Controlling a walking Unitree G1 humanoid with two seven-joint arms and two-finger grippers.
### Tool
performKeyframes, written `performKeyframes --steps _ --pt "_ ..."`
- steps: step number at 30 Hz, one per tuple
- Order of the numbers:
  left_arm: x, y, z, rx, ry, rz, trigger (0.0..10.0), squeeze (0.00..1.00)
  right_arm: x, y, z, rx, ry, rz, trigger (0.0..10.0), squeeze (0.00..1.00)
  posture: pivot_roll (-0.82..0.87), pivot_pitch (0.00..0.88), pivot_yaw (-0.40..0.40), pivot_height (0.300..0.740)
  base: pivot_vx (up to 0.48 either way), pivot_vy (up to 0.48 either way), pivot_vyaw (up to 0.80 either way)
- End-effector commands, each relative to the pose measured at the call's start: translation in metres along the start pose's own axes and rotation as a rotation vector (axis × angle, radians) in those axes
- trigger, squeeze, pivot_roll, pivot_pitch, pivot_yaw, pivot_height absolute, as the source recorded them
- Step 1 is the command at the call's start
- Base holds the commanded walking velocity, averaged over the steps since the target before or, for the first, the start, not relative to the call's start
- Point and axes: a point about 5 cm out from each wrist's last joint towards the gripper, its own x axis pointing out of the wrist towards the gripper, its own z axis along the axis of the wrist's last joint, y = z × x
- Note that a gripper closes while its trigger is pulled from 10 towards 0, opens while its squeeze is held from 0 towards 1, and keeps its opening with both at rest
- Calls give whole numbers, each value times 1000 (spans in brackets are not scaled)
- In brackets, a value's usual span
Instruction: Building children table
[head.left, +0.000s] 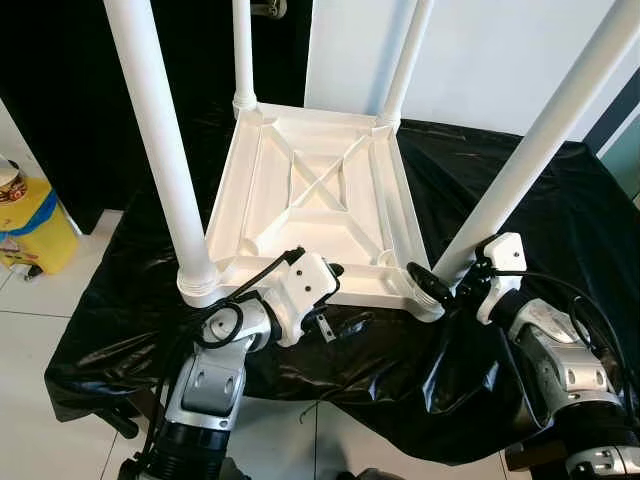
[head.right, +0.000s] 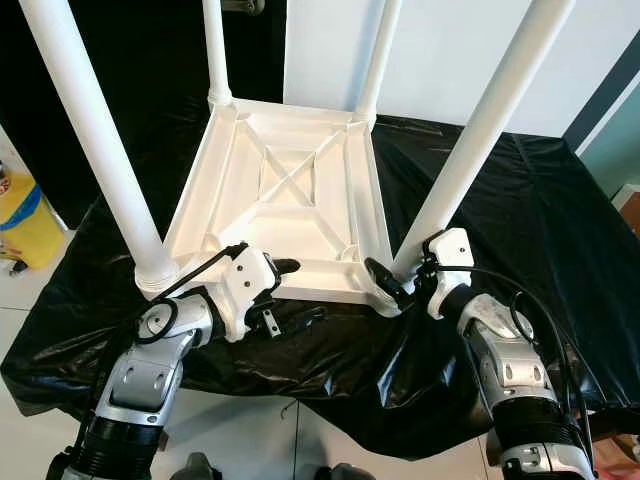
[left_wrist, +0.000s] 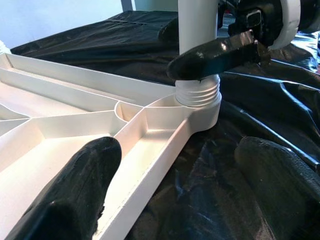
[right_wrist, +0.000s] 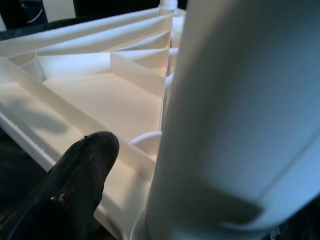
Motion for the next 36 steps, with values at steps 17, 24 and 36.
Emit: performKeyframes --steps 17,24,36 --pt "-1 -1 3 -1 -16 84 10000 0 -7 2 -15 3 24 -45 10000 0 87 32 -131 740 0 0 0" --pt "-1 -1 4 5 -10 84 10000 0 -6 10 -14 30 -9 -124 10000 0 109 32 -142 740 0 0 0" --pt "-3 -3 4 2 -11 108 10000 0 -1 23 -10 36 -33 -359 10000 0 136 25 -177 740 0 0 0"
